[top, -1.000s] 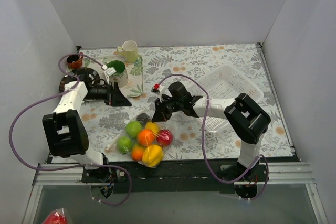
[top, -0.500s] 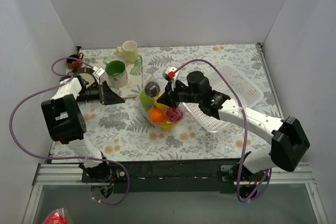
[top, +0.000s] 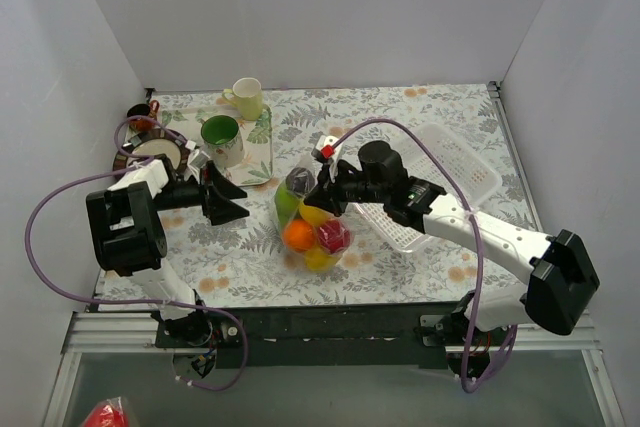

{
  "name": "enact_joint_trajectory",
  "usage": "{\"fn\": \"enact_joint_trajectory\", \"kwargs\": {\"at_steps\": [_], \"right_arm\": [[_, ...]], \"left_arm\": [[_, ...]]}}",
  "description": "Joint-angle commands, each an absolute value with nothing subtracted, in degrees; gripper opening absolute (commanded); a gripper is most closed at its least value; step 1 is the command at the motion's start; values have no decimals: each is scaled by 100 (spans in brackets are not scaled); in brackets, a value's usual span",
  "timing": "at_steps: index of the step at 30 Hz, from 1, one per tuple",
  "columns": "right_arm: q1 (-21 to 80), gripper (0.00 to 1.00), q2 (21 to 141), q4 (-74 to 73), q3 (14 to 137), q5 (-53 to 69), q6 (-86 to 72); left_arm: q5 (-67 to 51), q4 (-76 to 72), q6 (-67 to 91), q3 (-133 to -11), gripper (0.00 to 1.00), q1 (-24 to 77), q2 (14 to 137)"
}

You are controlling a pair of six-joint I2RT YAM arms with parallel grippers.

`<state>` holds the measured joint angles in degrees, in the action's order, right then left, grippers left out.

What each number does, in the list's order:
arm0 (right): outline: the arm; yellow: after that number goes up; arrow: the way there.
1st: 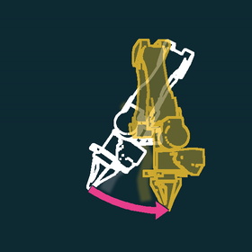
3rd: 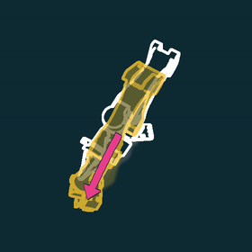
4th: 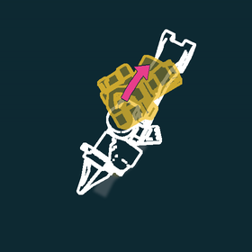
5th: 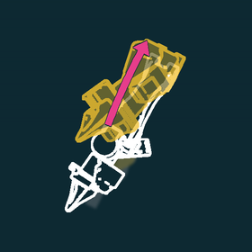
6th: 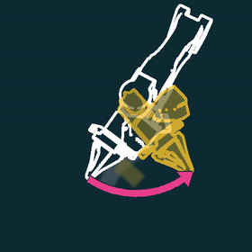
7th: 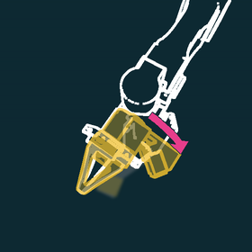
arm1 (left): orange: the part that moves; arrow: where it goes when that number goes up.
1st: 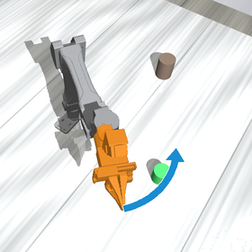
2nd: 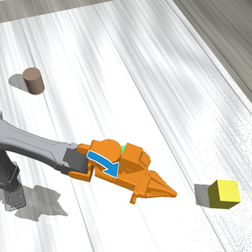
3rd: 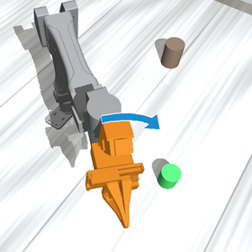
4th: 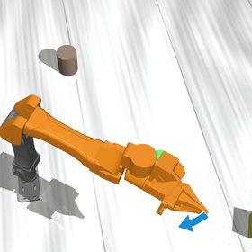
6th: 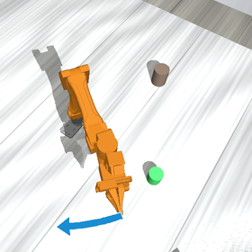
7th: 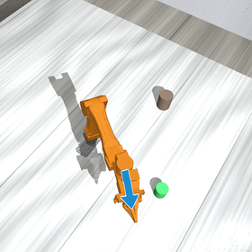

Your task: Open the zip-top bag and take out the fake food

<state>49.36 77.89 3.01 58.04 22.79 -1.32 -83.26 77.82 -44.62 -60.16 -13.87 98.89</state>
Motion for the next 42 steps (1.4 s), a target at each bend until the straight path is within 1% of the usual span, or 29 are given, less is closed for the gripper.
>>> {"fn": "enact_joint_trajectory", "kwargs": {"at_steps": [1, 4, 10, 11, 13, 15, 17, 23, 28, 31, 35, 42], "right_arm": [[4992, 1, 7251, 177, 5985, 2556, -18], [5010, 1, 7155, -217, 6187, 2864, 184], [5062, 1, 6961, -580, 6486, 2760, 395], [5062, 1, 6952, -641, 6530, 2742, 422], [5054, 1, 6961, -712, 6688, 2760, 474], [5062, 1, 6987, -773, 6785, 2821, 483], [5071, 1, 6996, -800, 6872, 2865, 475], [5080, 1, 6987, -896, 6961, 2918, 501], [5089, 1, 6926, -914, 7005, 2848, 510], [5089, 1, 6882, -897, 7040, 2847, 519], [5089, 1, 6969, -940, 7163, 3049, 501], [5089, 1, 6996, -905, 7286, 3146, 466]], "left_arm": [[-9923, 7945, -5695, -6090, 98, -1397, 9878], [-10159, 7945, -5564, -6275, 98, -1389, 10011], [-10257, 7832, -5100, -6276, 98, -1090, 9712], [-10248, 7440, -4506, -6241, 98, -1055, 9651], [-10257, 6867, -3800, -6039, 98, -984, 9493], [-10274, 6157, -3220, -5872, 98, -906, 9318], [-10274, 5855, -3059, -5722, 98, -835, 9229], [-10274, 5704, -3181, -5686, 98, -493, 9000], [-10283, 5748, -3155, -5862, 98, -352, 9175], [-10275, 5792, -3085, -5898, 96, -299, 9290], [-10283, 6107, -3725, -5854, 98, -264, 9351], [-10283, 6153, -3823, -5819, 98, -79, 9326]]}}
